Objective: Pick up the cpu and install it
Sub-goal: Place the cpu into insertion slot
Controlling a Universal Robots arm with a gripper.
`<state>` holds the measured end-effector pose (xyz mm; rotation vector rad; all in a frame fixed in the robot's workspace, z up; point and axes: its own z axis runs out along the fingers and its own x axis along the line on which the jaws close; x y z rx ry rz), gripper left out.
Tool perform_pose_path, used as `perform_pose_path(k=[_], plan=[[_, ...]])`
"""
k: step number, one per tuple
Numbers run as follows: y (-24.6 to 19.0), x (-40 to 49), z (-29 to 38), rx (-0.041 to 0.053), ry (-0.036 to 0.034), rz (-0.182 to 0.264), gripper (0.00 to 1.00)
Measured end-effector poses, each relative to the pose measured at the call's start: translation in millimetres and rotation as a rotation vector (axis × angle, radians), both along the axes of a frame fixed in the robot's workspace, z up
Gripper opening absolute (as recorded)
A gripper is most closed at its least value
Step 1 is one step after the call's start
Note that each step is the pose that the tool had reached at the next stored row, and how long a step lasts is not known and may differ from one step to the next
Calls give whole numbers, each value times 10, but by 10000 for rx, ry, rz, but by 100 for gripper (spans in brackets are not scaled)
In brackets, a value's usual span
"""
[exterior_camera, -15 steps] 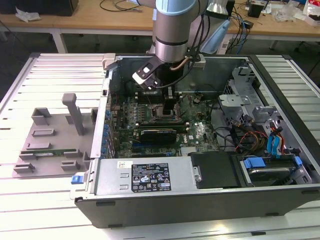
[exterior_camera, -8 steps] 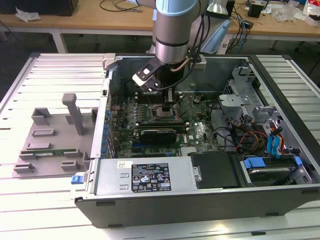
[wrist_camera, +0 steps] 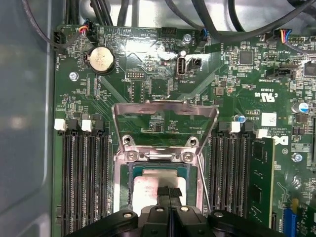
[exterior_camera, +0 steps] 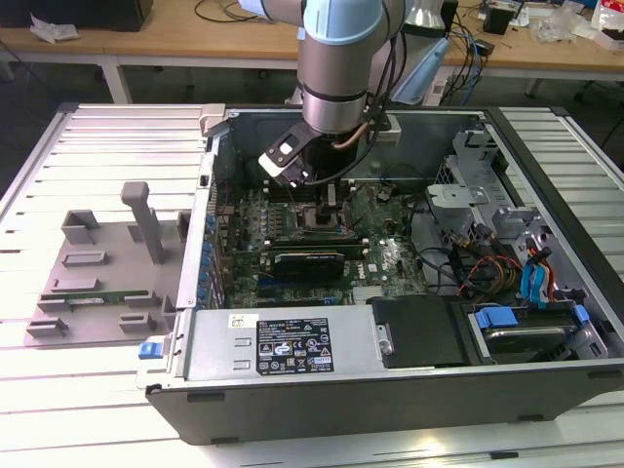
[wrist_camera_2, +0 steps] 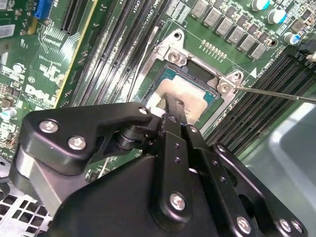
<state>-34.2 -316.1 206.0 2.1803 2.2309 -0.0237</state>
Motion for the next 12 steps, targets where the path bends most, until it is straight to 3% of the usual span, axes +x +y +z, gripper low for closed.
perform_pose_path(k=[6, 11, 12], plan=[[3, 32, 6, 38, -3, 0, 11], [1, 31, 245, 31, -1, 1, 11], [1, 31, 360, 30, -1, 0, 11]])
